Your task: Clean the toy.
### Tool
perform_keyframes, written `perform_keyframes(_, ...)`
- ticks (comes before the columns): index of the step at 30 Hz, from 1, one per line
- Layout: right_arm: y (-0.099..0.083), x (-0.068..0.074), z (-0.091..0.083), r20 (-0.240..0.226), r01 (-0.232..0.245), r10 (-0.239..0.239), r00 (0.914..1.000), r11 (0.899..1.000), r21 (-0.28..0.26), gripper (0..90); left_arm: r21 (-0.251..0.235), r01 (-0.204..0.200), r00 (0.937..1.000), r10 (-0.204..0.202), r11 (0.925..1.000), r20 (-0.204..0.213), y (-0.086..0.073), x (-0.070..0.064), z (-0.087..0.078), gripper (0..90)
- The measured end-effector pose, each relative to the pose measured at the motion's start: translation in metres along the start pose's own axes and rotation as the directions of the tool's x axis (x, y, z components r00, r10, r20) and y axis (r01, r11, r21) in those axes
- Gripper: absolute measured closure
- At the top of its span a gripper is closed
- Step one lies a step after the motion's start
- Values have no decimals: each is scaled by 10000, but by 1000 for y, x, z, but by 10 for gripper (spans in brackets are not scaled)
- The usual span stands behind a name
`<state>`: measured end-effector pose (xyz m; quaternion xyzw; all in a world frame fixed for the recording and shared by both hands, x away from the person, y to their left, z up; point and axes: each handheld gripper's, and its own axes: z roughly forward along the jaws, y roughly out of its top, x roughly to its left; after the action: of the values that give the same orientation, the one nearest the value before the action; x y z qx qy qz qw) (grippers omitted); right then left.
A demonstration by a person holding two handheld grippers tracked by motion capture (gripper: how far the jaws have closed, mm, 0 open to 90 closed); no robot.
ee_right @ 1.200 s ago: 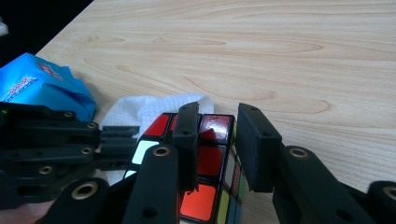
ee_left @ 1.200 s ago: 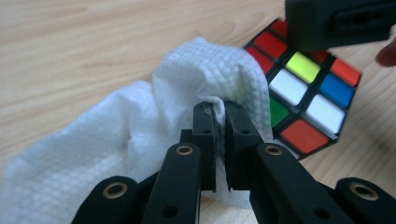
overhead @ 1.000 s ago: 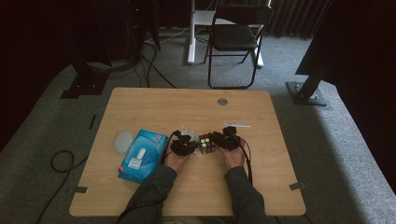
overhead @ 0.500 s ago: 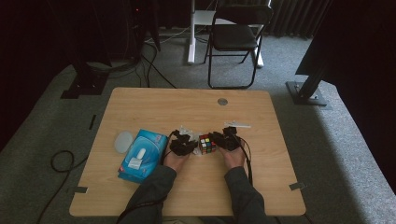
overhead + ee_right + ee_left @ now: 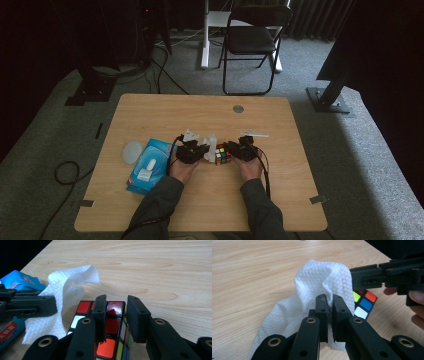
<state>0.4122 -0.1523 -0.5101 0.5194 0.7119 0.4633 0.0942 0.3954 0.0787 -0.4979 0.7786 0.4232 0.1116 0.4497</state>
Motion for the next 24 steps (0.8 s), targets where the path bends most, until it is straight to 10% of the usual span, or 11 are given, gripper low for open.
perform_keyframes(24,0,-1,0,-46,-7,7,10000,10000,-6,699,483,-506,9981,489,9976,362,-8,-16,13,857)
